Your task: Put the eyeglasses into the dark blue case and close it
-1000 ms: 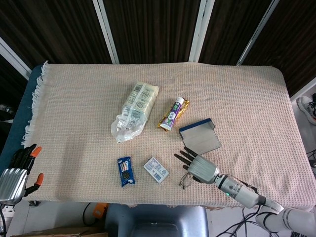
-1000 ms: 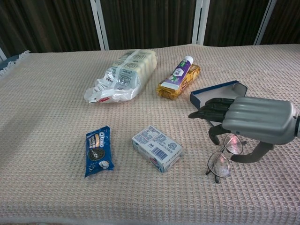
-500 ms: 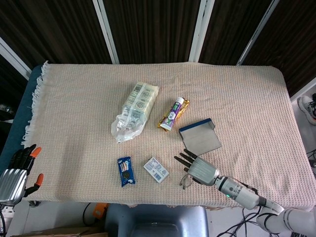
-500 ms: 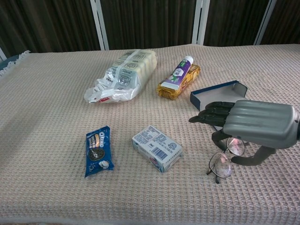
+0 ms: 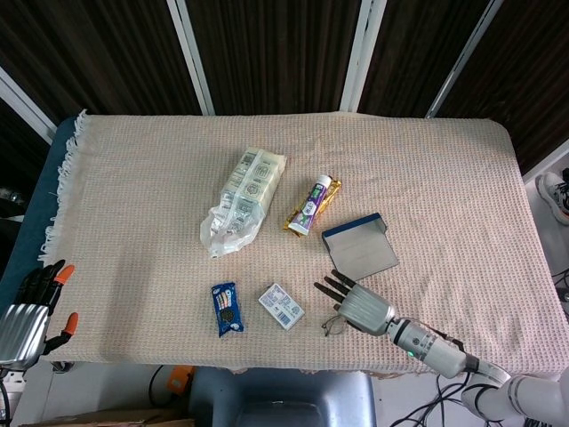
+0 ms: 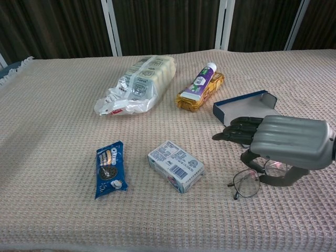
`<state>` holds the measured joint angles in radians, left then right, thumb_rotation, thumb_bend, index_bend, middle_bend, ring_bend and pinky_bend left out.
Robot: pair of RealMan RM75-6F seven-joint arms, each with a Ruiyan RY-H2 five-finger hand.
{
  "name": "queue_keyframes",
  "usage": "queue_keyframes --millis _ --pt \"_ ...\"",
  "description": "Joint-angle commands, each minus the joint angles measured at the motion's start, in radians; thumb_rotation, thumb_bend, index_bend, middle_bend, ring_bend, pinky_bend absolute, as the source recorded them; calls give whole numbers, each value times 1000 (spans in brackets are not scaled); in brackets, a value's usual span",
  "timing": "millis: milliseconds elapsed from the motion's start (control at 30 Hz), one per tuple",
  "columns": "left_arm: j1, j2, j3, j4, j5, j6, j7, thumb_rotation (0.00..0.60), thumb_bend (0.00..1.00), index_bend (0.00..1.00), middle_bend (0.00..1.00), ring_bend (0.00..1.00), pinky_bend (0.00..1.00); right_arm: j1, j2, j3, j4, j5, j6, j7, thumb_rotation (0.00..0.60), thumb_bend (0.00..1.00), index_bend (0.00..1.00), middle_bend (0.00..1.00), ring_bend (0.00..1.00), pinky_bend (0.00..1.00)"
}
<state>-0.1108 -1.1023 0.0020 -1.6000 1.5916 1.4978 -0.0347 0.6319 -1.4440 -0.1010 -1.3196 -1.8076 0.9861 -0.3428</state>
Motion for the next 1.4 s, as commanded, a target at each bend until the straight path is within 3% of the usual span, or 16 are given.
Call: queue_keyframes --millis 33,200,467,800,1033,1400 --pt "0 1 0 1 1 0 -4 600 425 0 0 0 75 1 1 1 -1 3 3 -1 600 613 731 56 0 20" --pt "1 1 1 4 6 3 -10 600 426 0 0 0 75 5 6 7 -7 17 1 -4 600 674 732 57 0 20" --pt "1 1 2 4 6 3 -11 600 428 0 0 0 75 15 30 34 -10 46 6 -14 600 680 733 62 0 22" --pt "-4 -1 -1 0 -2 -9 -2 600 427 0 0 0 74 52 86 125 11 158 -58 -172 600 680 735 67 0 31" --pt "-8 -5 -1 -3 -5 -19 13 600 426 0 0 0 75 95 42 162 135 206 -108 -281 600 680 738 72 0 44" --pt "-17 -7 -8 -7 -21 -36 20 600 427 0 0 0 75 146 -41 164 251 236 -159 -292 600 680 738 73 0 52"
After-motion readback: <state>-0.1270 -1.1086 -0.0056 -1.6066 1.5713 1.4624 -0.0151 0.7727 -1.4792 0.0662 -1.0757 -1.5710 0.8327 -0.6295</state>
